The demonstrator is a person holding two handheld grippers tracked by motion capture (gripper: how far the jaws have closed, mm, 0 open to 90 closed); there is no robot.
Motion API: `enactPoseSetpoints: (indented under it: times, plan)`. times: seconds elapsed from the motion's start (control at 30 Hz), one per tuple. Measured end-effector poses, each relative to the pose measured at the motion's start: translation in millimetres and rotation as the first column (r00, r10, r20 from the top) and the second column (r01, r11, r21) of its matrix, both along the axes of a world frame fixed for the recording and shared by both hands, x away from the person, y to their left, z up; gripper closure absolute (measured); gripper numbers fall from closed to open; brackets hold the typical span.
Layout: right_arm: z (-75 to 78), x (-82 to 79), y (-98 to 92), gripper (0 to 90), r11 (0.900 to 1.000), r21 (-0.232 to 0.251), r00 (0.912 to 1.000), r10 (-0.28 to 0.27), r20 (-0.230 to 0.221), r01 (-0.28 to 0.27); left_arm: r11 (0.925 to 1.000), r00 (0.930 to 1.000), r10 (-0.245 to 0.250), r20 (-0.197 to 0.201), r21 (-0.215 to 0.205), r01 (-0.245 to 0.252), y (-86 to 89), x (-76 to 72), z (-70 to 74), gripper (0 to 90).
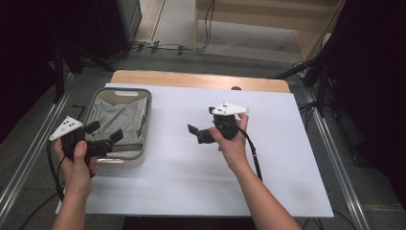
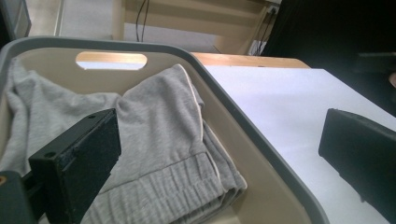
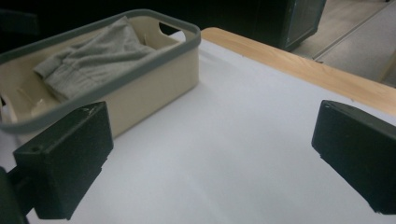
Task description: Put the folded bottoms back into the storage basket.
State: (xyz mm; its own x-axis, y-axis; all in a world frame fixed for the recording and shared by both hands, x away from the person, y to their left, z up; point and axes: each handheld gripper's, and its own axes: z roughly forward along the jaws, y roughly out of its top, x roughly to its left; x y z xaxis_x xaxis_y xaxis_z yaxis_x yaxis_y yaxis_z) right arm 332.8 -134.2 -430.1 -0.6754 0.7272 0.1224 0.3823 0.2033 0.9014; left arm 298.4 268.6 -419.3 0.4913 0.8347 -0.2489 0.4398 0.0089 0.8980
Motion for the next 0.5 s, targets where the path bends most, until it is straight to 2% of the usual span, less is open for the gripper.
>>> enactPoseSetpoints:
  times: [0.07, 0.13, 0.23, 0.27, 0.37, 0.43, 0.5]
  plan:
    - [-6.0, -9.7, -11.2, 0.0, 1.000, 0.001, 1.0000, 0.001, -0.006, -0.001, 0.9999, 1.0000, -0.007, -0.004, 0.009, 0.007, -6.0, 3.5, 1.3, 0.8]
    - [-12.0, -19.6, -22.3, 0.0, 1.000, -0.002, 1.0000, -0.005, -0.004, 0.005, 0.9996, 0.9999, -0.008, -0.011, 0.026, 0.008, -11.7, 8.3, 2.6, 7.5]
    - [-19.3, -34.4, -39.5, 0.0, 1.000, -0.004, 0.9998, -0.021, 0.004, 0.021, 0.9986, 0.9986, -0.053, -0.006, 0.006, 0.053, -17.4, 15.9, 5.1, 10.2]
    - [-21.1, -38.9, -45.8, 0.0, 1.000, -0.004, 0.9995, -0.030, 0.010, 0.030, 0.9983, 0.9983, -0.057, -0.009, 0.011, 0.057, -19.6, 19.0, 6.5, 10.5]
    - [-25.8, -51.9, -64.2, 0.0, 0.998, 0.006, 0.9984, -0.055, 0.016, 0.055, 0.9978, 0.9983, -0.056, -0.013, 0.034, 0.057, -26.0, 29.2, 11.4, 14.3]
    - [-27.6, -60.8, -75.4, 0.0, 0.998, -0.001, 0.9973, -0.069, 0.024, 0.069, 0.9978, 0.9981, -0.059, -0.019, 0.031, 0.059, -29.7, 37.7, 13.5, 16.7]
    - [-29.0, -69.7, -86.9, 0.0, 0.997, -0.011, 0.9962, -0.081, 0.034, 0.081, 0.9971, 0.9981, -0.055, -0.028, 0.050, 0.057, -34.5, 47.5, 14.7, 19.5]
